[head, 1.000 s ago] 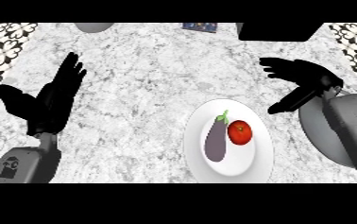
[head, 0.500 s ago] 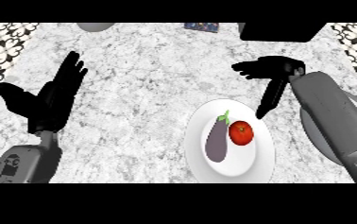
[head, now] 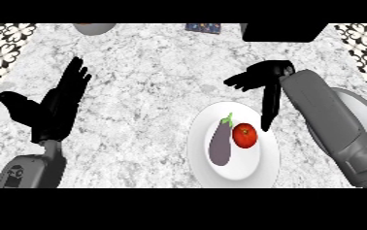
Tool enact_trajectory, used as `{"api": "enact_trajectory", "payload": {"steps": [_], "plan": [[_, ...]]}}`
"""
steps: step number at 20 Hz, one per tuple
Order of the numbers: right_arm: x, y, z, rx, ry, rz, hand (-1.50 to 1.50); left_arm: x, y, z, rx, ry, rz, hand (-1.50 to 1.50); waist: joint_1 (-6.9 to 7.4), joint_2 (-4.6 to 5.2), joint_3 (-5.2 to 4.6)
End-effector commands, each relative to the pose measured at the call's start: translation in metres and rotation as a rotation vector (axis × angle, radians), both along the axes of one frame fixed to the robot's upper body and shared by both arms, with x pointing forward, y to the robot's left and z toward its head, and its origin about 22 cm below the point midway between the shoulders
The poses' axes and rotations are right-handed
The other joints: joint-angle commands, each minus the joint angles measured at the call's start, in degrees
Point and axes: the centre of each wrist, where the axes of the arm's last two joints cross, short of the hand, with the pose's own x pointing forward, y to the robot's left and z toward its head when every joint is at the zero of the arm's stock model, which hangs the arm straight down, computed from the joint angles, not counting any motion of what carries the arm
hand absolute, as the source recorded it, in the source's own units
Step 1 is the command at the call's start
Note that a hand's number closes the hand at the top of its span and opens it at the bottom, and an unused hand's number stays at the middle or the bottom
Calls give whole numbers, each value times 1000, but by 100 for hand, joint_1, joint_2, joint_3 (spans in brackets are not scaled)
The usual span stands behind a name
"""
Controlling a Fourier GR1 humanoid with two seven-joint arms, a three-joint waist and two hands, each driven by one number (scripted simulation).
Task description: Pick the eggplant from the plate and place it in the pan
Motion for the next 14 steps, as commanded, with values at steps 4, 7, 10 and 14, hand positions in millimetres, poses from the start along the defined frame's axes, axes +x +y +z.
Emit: {"api": "enact_trajectory", "payload": {"steps": [4,7,10,14], "plan": [[7,43,31,-150,-68,165,-150,-8,11,8,9,2,4,0,-3,-22,-2],[3,29,38,-197,-77,185,-150,-8,15,-12,12,5,34,0,-89,-28,-5],[-4,44,7,-159,-88,137,-150,-10,10,-4,7,13,9,0,-39,-5,-1],[-4,72,18,-125,-101,147,-150,-10,0,-7,9,28,8,0,-59,-17,-2]]}}
